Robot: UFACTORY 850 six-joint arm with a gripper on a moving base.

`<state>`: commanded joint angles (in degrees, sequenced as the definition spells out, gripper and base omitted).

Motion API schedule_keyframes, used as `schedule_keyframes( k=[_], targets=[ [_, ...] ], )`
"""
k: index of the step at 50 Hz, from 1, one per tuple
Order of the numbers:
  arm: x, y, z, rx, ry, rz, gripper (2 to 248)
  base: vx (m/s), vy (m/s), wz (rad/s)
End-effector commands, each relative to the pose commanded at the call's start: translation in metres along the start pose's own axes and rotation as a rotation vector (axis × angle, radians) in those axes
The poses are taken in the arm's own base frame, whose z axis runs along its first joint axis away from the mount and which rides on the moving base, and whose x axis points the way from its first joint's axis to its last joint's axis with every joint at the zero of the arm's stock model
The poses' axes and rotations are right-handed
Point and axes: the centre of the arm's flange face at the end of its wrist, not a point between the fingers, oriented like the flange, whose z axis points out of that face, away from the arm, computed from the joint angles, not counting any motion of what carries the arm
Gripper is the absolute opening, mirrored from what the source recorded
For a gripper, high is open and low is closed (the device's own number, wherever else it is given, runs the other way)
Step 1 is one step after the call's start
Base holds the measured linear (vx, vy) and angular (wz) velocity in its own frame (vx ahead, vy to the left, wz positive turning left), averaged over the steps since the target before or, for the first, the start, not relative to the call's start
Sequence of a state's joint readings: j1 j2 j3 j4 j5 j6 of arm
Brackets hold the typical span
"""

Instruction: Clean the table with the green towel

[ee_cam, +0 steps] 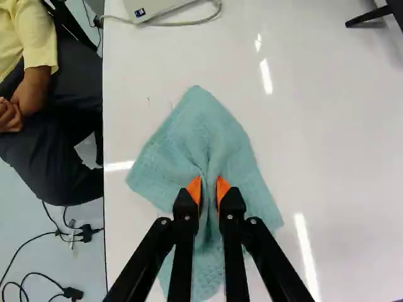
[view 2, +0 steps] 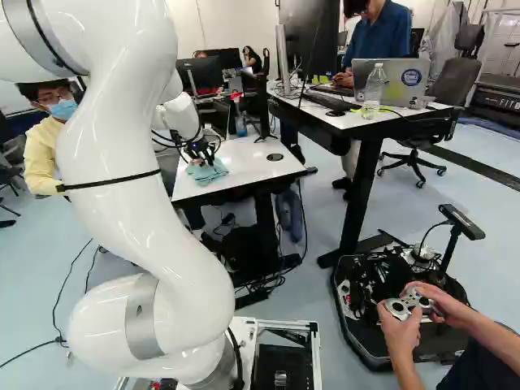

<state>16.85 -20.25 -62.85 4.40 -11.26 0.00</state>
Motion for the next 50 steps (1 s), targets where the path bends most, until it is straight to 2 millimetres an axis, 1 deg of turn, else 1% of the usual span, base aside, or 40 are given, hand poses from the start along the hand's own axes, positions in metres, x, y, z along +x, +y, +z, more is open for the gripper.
schedule_keyframes(
  k=[14,23,36,44,50],
  targets=[
    [-0.022,-0.004,-0.014,0.004,-0.015,-0.009,51,0.0,0.0,0.0],
    [-0.035,-0.011,-0.023,0.011,-0.023,-0.021,51,0.0,0.0,0.0],
    [-0.049,-0.031,-0.03,0.031,-0.031,-0.056,51,0.0,0.0,0.0],
    [-0.052,-0.045,-0.031,0.045,-0.032,-0.079,51,0.0,0.0,0.0],
    [-0.05,-0.056,-0.029,0.054,-0.031,-0.095,51,0.0,0.0,0.0]
  ],
)
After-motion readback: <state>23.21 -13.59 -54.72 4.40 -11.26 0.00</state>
